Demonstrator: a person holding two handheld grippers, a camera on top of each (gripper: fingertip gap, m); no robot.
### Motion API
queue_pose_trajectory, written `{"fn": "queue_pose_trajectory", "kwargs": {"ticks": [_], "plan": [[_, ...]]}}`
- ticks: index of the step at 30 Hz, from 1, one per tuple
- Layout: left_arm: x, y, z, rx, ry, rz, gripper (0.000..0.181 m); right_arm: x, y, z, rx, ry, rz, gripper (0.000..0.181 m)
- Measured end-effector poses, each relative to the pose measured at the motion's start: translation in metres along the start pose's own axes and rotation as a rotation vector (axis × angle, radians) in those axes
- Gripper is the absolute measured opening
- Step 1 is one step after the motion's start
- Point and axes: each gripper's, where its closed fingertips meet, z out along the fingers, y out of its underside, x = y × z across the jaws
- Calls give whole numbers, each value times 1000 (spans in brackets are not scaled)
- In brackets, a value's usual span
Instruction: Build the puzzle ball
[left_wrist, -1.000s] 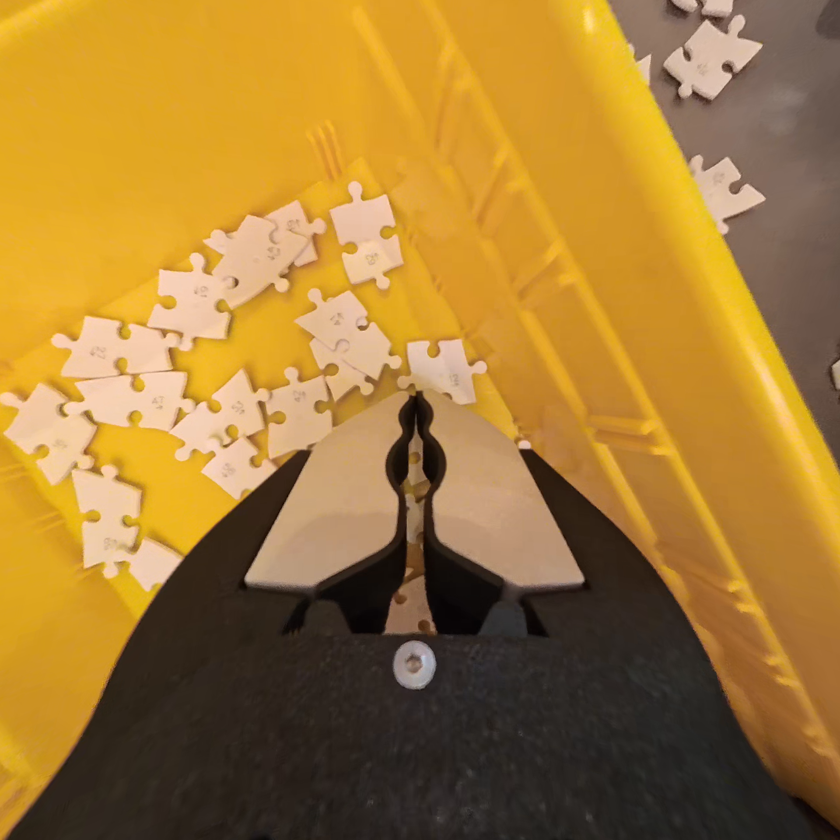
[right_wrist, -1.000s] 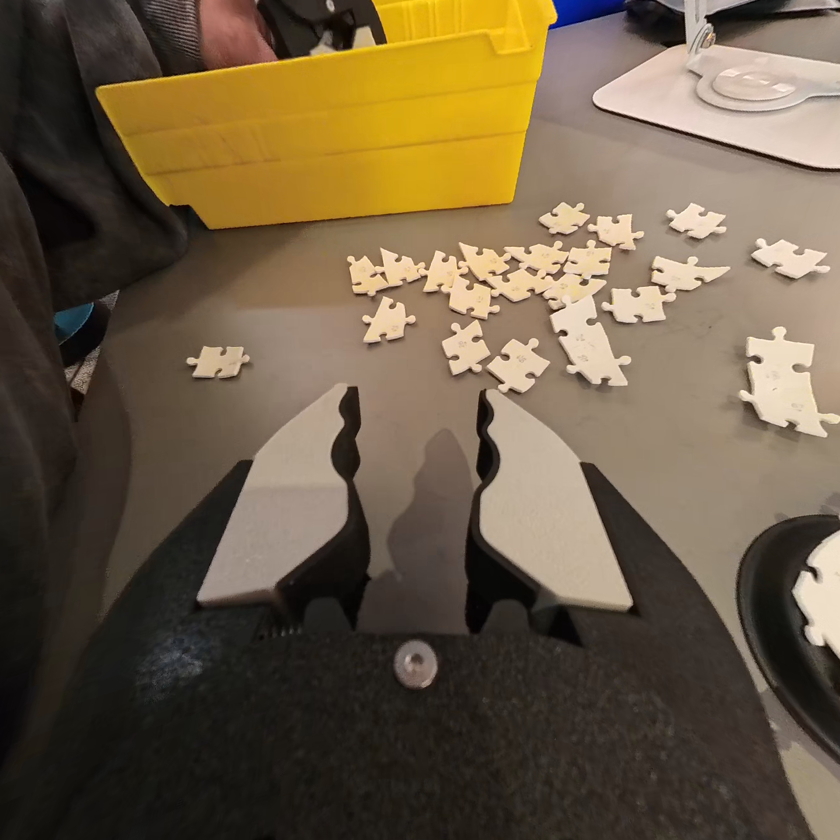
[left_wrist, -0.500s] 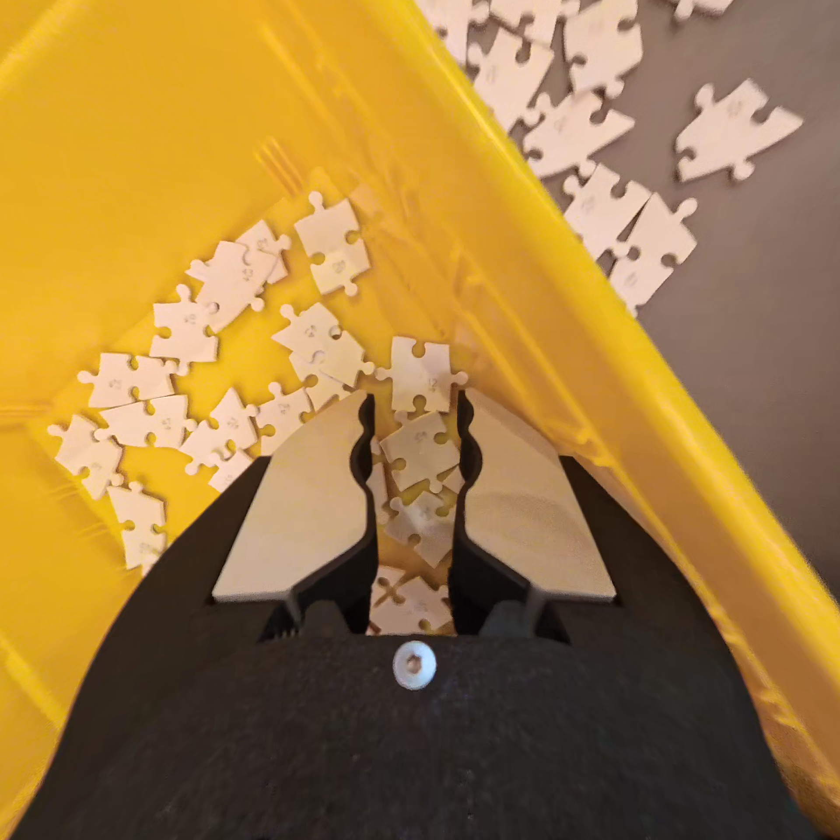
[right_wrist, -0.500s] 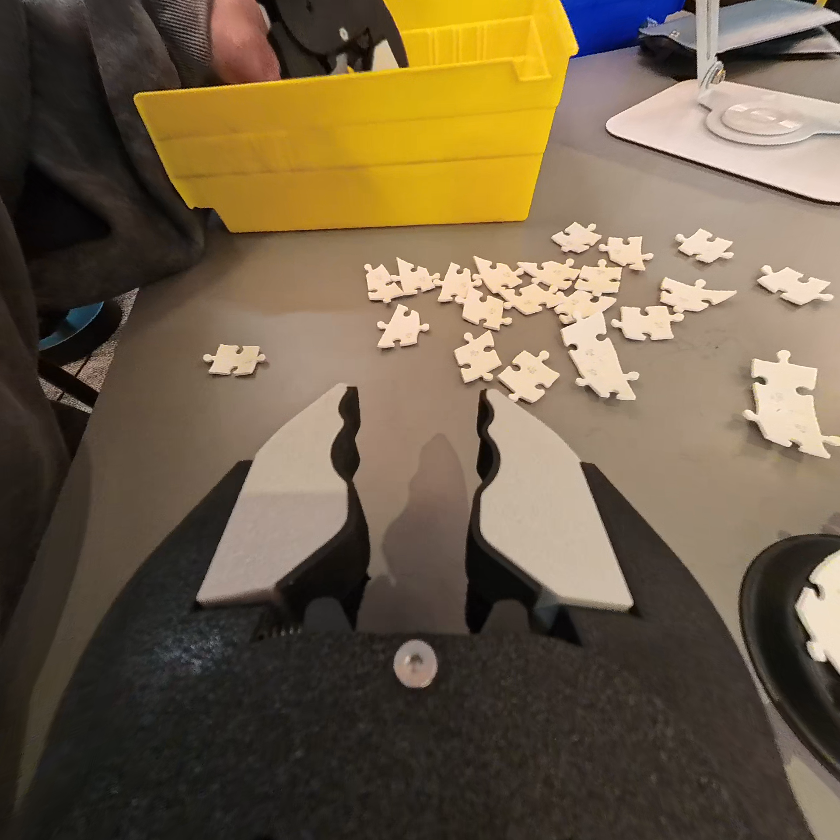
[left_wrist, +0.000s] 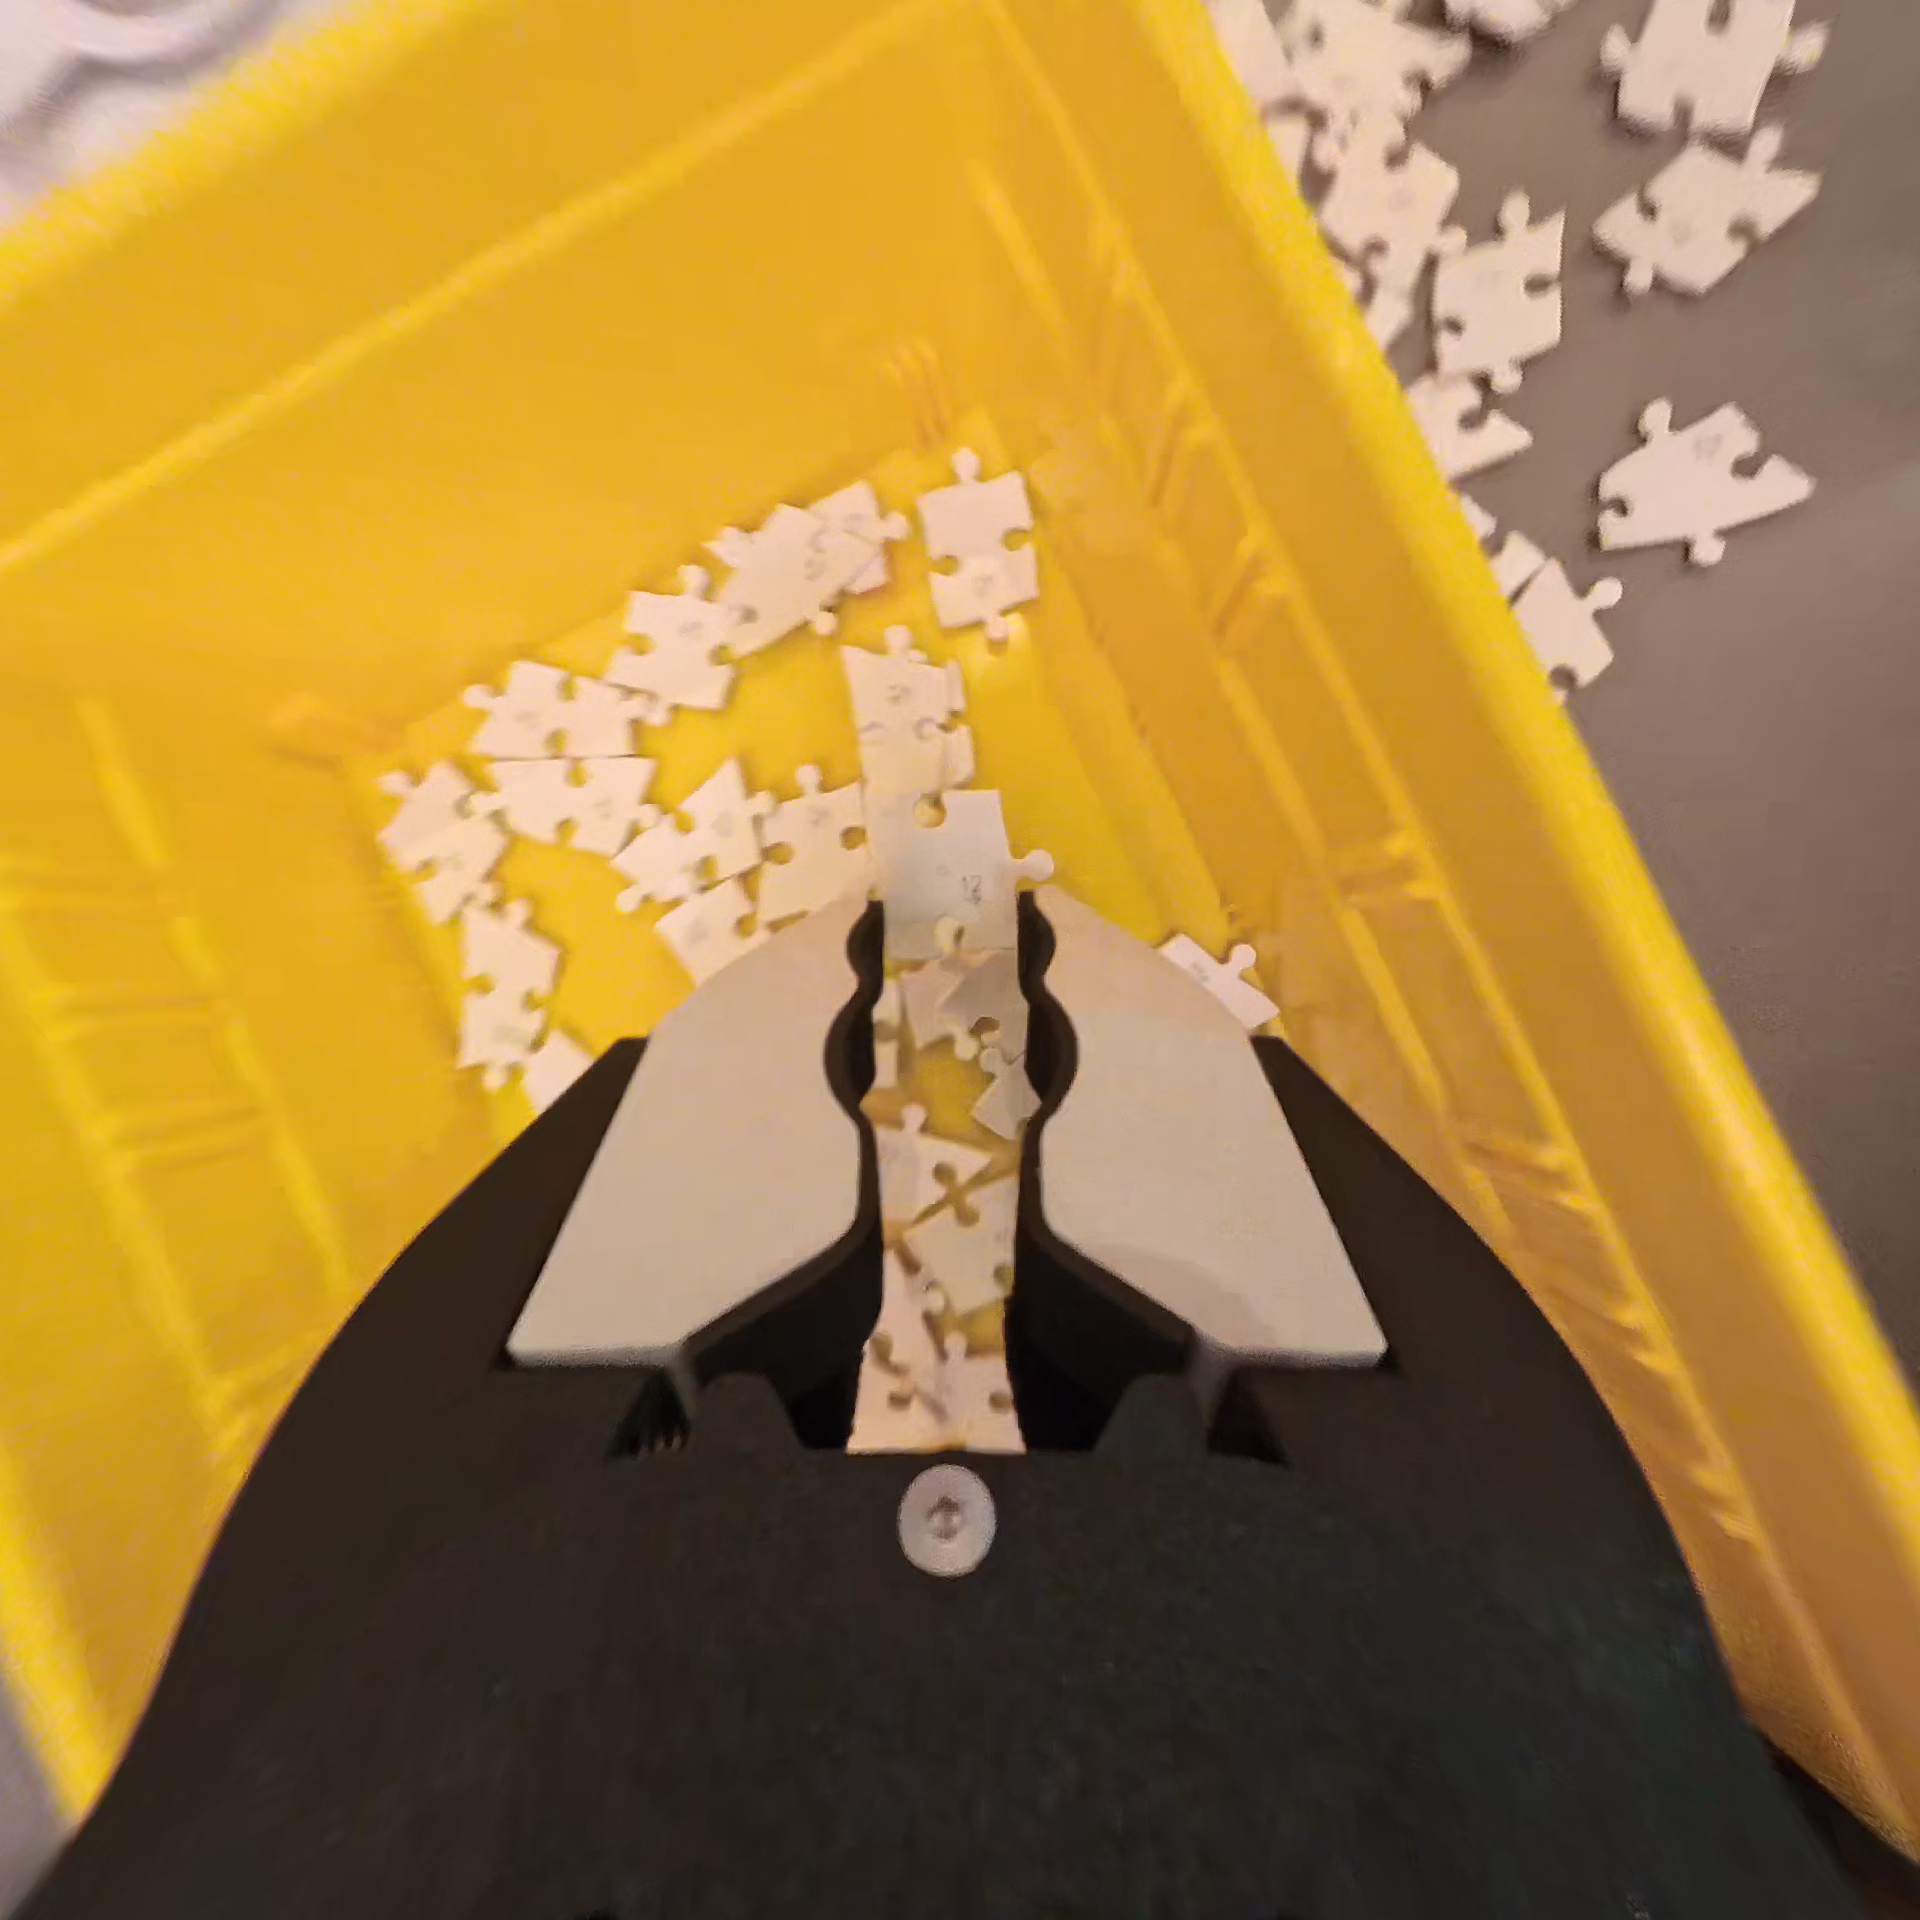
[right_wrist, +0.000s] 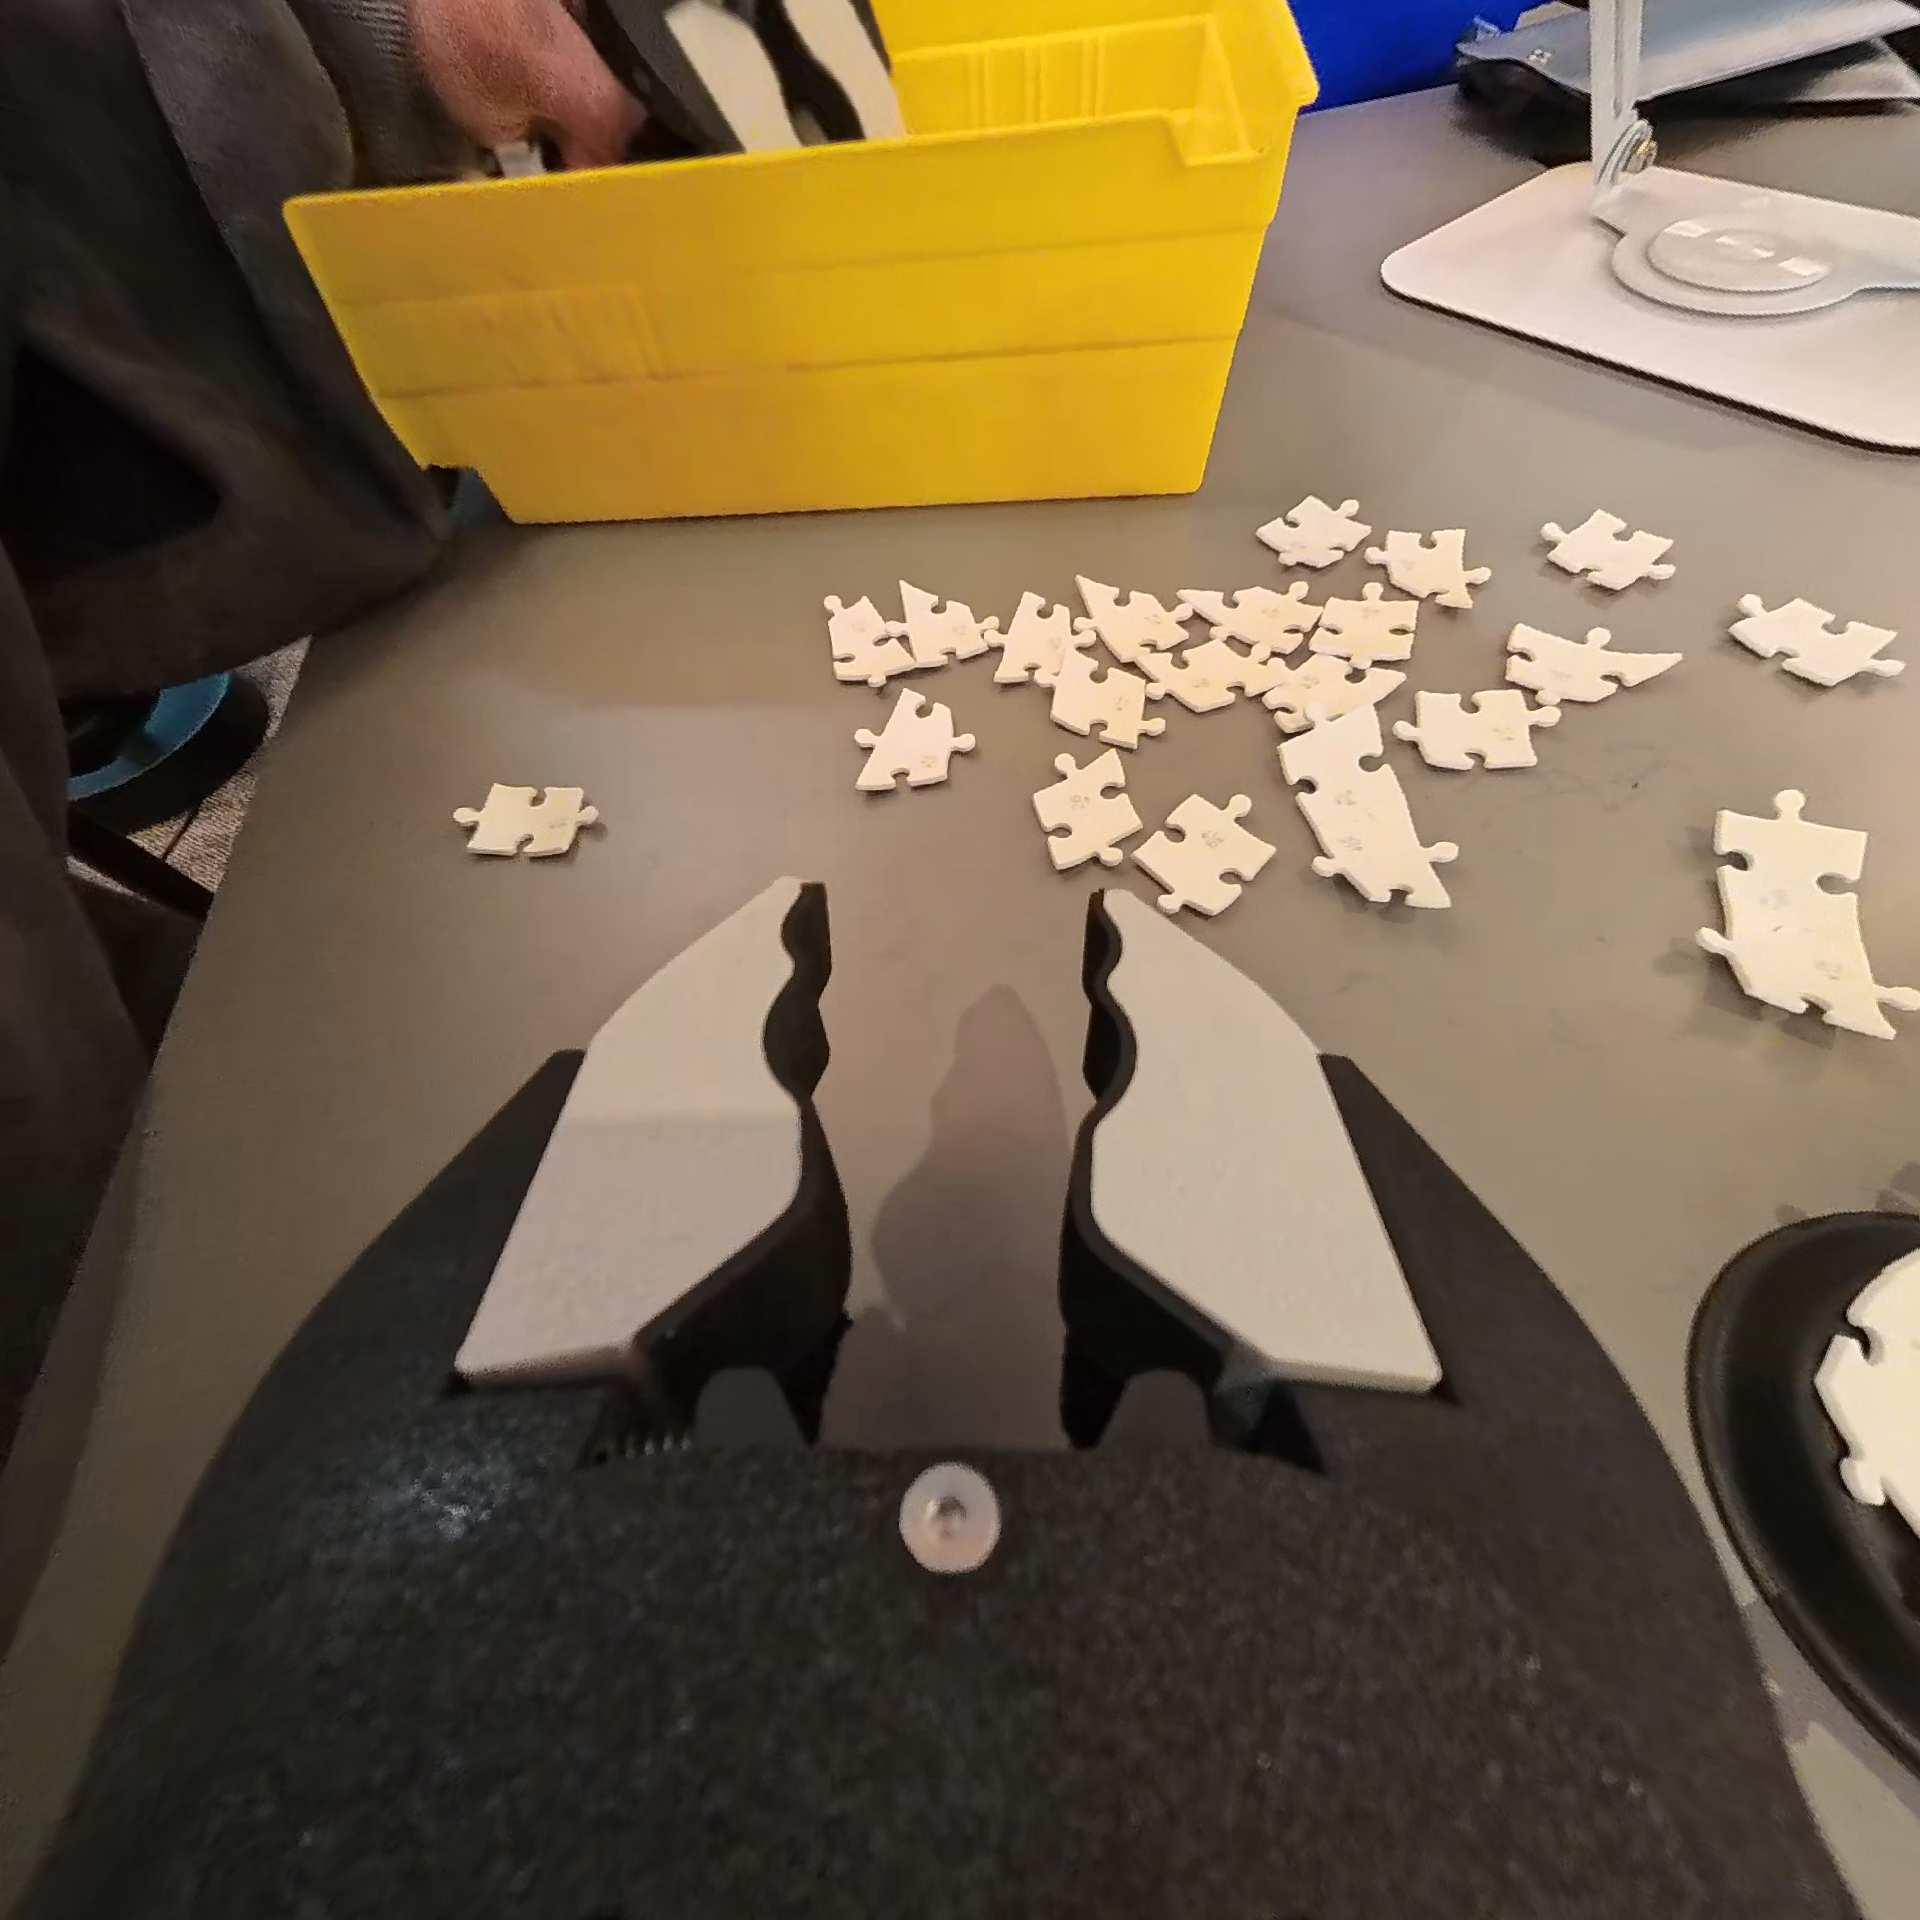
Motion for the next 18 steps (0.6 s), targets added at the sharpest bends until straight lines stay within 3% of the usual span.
{"fn": "queue_pose_trajectory", "kwargs": {"ticks": [5, 10, 12, 15, 18], "plan": [[14, -39, -70, 202, -121, -58, 24, 2, -13, -10, 112, 18, 5, 40], [87, -104, -115, 415, -124, -78, 24, -15, -39, -29, 242, -67, 132, 36], [129, -131, -110, 476, -39, -136, 23, -25, -44, -37, 249, -85, 137, 36], [184, -158, -79, 507, 65, -229, 24, -34, -43, -49, 225, -26, 58, 29], [218, -163, -34, 463, 19, -209, 24, -38, -50, -66, 279, -83, 145, 20]]}}
